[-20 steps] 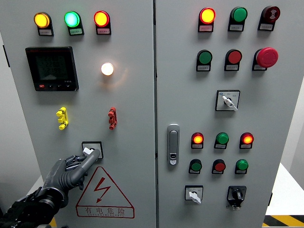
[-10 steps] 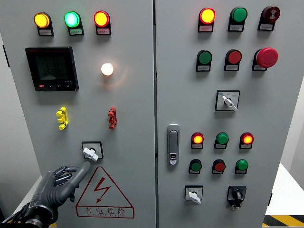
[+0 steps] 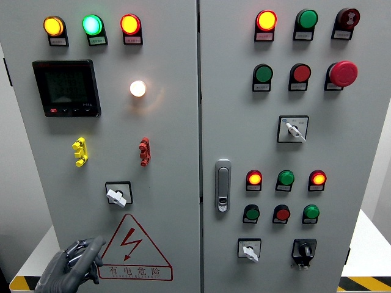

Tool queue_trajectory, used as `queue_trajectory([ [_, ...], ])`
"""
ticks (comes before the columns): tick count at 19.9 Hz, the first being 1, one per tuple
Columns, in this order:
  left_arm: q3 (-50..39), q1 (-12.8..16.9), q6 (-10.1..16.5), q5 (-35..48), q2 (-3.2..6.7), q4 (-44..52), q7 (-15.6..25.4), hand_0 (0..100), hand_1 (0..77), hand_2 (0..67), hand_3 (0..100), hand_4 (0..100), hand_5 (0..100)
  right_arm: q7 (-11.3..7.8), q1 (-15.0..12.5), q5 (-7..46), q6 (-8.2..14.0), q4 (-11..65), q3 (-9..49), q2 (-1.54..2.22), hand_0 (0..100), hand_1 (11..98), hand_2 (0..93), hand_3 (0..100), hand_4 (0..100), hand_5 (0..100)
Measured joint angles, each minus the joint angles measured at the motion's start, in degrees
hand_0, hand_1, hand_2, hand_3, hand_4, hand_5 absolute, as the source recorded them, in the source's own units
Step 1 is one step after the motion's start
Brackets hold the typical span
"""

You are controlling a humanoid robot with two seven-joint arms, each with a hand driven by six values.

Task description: Turn on light switch 1

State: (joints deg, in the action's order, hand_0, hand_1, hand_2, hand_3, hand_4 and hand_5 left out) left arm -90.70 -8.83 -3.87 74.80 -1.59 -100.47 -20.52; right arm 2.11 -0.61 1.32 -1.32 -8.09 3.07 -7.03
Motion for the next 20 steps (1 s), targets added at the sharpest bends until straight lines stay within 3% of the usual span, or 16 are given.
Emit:
queue_trajectory([
  [2, 1.22, 3.8, 0.01, -0.92, 0.83, 1.34, 3.2, 0, 37.5, 28.2, 46, 66, 59, 0.0, -0.01, 0.0, 0.02, 0.0, 0.0, 0.0, 0, 19.8, 0.0, 20, 19, 11],
  [8, 3.63, 12.26, 0.21, -4.97, 1.13, 12.71, 9.5, 0, 32.2, 25.4, 55, 72, 64, 0.02, -0.01, 0.0, 0.05, 0.0, 0.0, 0.0, 0, 19.8, 0.0, 20, 19, 11],
  [10, 5.29, 13.08, 0.96, -9.5, 1.98, 20.06, 11.41, 0, 32.5, 25.3, 56, 72, 64, 0.02, -0.02, 0.0, 0.05, 0.0, 0.0, 0.0, 0, 19.8, 0.0, 20, 19, 11],
  [13, 9.67, 13.52, 1.62, -11.98, 3.21, 33.82, 18.74, 0, 31.7, 25.4, 56, 73, 65, 0.02, -0.01, 0.0, 0.02, 0.0, 0.01, 0.0, 0, 19.8, 0.0, 20, 19, 11],
  [18, 21.46, 11.94, 2.12, -19.21, 3.53, 56.56, 29.43, 0, 26.9, 25.4, 57, 73, 66, 0.02, -0.01, 0.0, 0.04, 0.0, 0.01, 0.0, 0, 19.6, 0.0, 20, 19, 11],
  [20, 28.91, 10.22, 4.15, -25.11, 3.83, 65.75, 32.88, 0, 24.9, 25.2, 52, 69, 63, 0.02, -0.02, 0.0, 0.05, 0.0, 0.01, -0.04, 0, 19.6, 0.0, 20, 19, 11],
])
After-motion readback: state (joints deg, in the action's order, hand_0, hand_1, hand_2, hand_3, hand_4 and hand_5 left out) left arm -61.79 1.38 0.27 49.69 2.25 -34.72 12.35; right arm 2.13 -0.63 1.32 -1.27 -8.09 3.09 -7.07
